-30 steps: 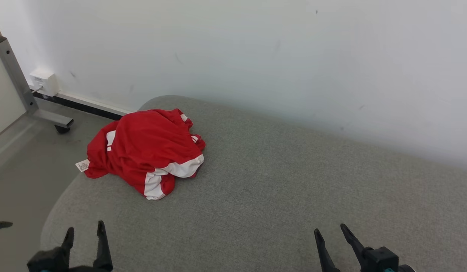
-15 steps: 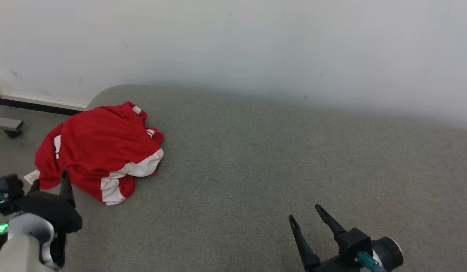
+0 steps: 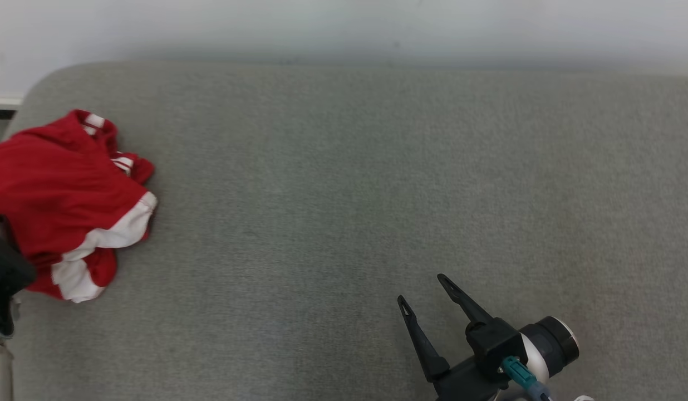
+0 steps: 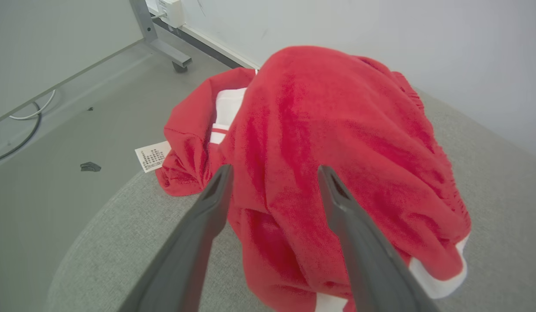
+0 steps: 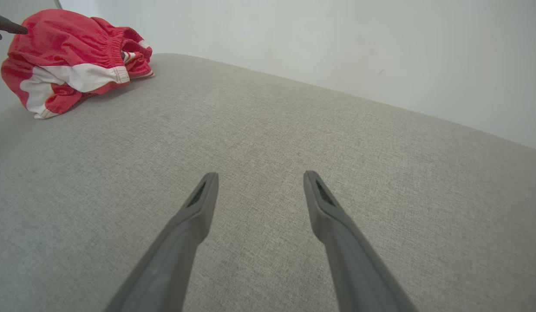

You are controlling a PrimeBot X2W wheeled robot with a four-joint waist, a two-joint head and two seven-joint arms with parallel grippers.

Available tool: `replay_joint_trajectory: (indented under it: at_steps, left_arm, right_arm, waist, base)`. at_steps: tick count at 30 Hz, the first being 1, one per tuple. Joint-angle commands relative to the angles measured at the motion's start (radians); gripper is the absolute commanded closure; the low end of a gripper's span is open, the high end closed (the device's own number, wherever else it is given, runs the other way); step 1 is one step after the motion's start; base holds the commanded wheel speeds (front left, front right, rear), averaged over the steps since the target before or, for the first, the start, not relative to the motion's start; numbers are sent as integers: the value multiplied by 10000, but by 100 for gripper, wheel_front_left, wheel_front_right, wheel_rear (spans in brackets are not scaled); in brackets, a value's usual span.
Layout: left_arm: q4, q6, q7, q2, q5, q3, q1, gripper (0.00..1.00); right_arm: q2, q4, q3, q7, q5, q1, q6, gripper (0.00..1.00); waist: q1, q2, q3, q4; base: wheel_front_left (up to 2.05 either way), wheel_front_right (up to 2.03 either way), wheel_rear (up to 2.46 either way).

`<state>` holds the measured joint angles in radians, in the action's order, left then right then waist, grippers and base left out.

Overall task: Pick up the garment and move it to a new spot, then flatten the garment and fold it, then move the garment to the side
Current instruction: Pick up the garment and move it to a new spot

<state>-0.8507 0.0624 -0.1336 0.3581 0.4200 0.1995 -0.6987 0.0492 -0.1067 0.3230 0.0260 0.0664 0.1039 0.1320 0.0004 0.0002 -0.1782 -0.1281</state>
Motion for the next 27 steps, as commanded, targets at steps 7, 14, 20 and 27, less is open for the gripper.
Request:
replay_joint_trajectory:
  at_steps: [7,14,20,27]
  left_arm:
    - [-421,321,-481,347,112,103,-225,0]
    - [-705,446,-221,484,131,115,-64,100]
    - [-606,-126,141,740,352,152,-222,100]
    - [178,-753,-376,1225,204,-253,-495,100]
  right_arm:
    - [20,402,6,-140,158,-29,-24,0]
    - [19,377,53,-68,8,-68,-23,0]
    - [20,-55,254,232,-493,33,-24,0]
    - [23,-676,228,803,-1230,-33,-25,0]
  waist:
    - [-4,-2,-1469,1092]
    - [-4,-2,-1390,1052]
    - [-4,-2,-708,813]
    - [-4,-2,381,645]
  base:
    - [0,0,0]
    - [0,0,0]
    - [0,0,0]
    - [0,0,0]
